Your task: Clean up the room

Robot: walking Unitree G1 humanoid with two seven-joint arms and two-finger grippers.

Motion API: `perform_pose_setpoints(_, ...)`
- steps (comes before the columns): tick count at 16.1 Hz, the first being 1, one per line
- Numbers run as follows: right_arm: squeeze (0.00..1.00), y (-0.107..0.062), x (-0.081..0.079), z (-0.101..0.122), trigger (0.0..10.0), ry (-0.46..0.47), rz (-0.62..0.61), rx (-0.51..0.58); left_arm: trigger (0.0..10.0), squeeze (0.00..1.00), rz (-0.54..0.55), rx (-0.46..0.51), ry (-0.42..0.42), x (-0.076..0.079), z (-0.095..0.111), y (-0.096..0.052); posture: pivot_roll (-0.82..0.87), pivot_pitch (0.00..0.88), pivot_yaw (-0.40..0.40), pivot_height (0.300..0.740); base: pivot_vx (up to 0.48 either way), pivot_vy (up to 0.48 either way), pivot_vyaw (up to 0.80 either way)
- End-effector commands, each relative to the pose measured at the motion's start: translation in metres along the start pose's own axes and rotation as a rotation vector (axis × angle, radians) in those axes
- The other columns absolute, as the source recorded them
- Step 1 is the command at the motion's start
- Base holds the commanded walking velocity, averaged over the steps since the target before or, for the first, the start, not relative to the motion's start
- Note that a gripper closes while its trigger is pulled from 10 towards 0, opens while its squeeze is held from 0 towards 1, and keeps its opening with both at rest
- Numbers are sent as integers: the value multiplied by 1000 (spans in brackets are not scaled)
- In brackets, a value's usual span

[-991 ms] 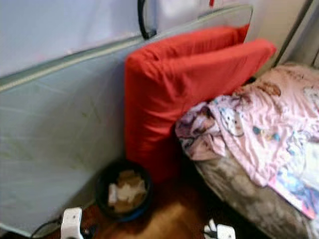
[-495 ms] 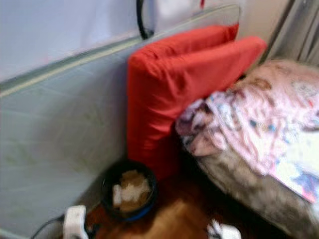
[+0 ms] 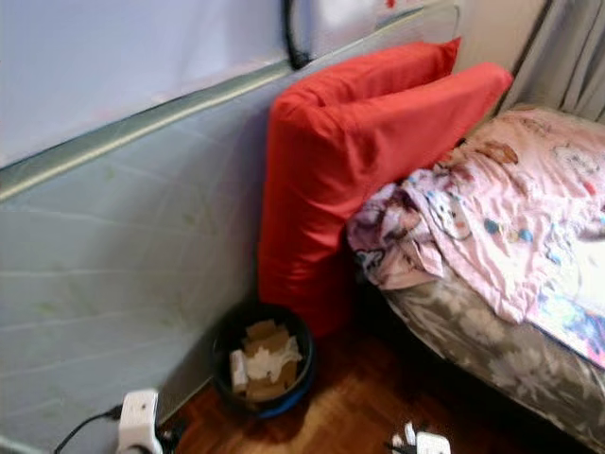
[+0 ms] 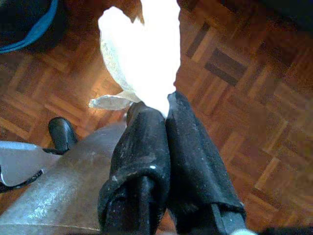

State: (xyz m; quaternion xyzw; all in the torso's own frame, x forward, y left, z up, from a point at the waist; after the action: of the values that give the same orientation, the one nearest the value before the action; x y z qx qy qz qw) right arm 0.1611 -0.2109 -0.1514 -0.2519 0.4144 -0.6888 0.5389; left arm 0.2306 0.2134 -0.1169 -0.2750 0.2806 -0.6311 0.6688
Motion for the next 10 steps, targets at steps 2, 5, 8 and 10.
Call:
perform_pose_setpoints(2, 0, 0, -1, 2, 10000, -13, 6, 10, 10000, 0, -5, 9, 2, 0, 2, 0, -25, 1, 16, 740, 0, 0, 400)
perform_pose_setpoints(5, 0, 0, -1, 3, 10000, -9, 8, 10, 10000, 0, -6, 12, -5, 1, 2, 0, -25, 4, 15, 740, 0, 0, 800)
perform_pose_setpoints(8, 0, 0, -1, 2, 10000, -1, 10, 9, 10000, 0, -7, 10, -11, 2, 1, 0, -25, 6, 13, 740, 0, 0, 800)
perform_pose_setpoints(10, 0, 0, -1, 2, 10000, -2, 11, 8, 10000, 0, -6, 10, -14, 2, 1, 0, -25, 8, 13, 740, 0, 0, 800)
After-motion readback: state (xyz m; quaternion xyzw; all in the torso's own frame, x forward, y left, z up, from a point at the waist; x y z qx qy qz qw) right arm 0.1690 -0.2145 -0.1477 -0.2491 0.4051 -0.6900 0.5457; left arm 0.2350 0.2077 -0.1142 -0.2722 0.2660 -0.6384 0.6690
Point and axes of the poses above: a point about 5 cm out from each wrist's last joint towards the gripper, its own y axis pointing out of the wrist towards the gripper, its own z axis along the axis of the wrist's last joint, x = y × z, the point moved 6 cm from there along y, pointing out of the wrist towards the gripper, and after that the axes turned 6 degrees about y, right-handed, at the moved point
